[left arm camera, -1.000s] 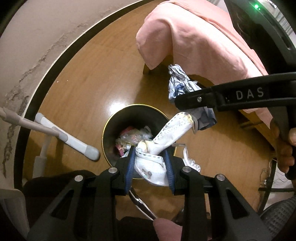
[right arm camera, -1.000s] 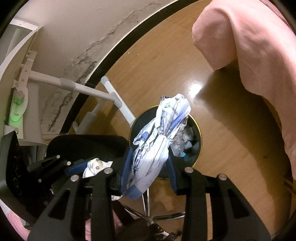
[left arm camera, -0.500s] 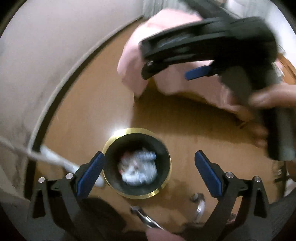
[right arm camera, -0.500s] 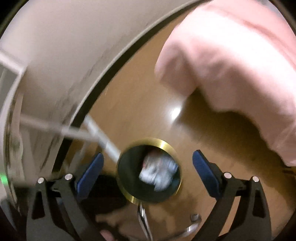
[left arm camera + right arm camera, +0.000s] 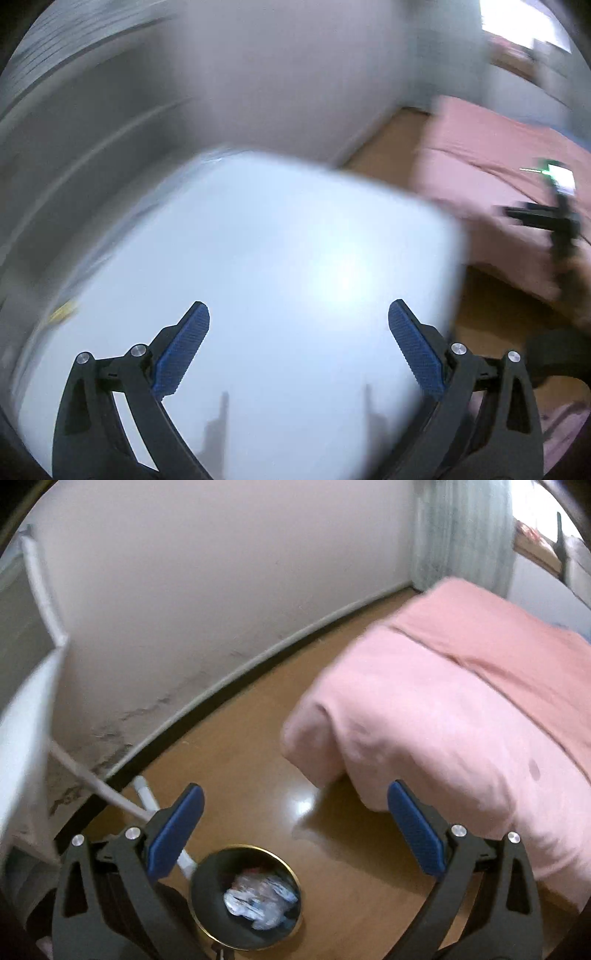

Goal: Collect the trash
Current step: 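Return both tools to the desk above the yellow item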

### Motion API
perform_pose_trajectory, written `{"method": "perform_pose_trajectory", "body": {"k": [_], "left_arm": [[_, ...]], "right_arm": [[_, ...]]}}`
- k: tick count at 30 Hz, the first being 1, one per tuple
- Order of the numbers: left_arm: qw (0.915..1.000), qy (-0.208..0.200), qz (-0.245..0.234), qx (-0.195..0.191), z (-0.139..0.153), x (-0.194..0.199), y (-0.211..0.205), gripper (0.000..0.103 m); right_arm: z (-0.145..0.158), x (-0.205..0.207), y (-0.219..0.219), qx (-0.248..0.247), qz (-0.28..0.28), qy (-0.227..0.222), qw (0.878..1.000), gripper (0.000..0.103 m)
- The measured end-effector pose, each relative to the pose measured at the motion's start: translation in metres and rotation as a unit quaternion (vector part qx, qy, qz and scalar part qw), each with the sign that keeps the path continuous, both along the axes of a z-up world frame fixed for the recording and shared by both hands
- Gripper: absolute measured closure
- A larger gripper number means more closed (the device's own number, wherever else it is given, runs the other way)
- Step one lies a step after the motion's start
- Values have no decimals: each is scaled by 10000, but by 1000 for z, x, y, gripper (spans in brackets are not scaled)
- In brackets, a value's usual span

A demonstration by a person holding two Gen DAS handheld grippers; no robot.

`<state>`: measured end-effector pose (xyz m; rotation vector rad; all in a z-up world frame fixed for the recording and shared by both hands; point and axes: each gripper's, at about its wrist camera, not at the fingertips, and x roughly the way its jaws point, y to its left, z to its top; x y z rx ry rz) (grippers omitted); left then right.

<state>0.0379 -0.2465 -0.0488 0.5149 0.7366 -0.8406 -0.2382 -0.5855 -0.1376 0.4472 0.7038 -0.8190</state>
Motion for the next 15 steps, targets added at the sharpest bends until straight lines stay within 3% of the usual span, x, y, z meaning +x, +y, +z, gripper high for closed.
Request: {"method": "perform_pose_trajectory", "body": {"k": [2,4,6,8,11,15], "left_arm": [[9976,118,683,-16,4,44,50,8],[9895,363,1392,-111,4,85,96,8],[9764,555,2083,-157,3,121,137,8],[9683,641,2398,-283,2,140,160,8],[9581,881,2668,-568,-4,170,177,8],[9558,1149,2649,-558,-21,205,176,8]], "right_arm": [[25,22,19,-228,438,-155,9987,7],[54,63,45,-433,1059,-309,9930,7],[75,104,70,-532,1627,-473,9841,7],[94,159,103,-524,2412,-557,9674,7],[109,233,150,-560,3155,-562,9456,7],[116,300,197,-477,3603,-683,9291,7]]}}
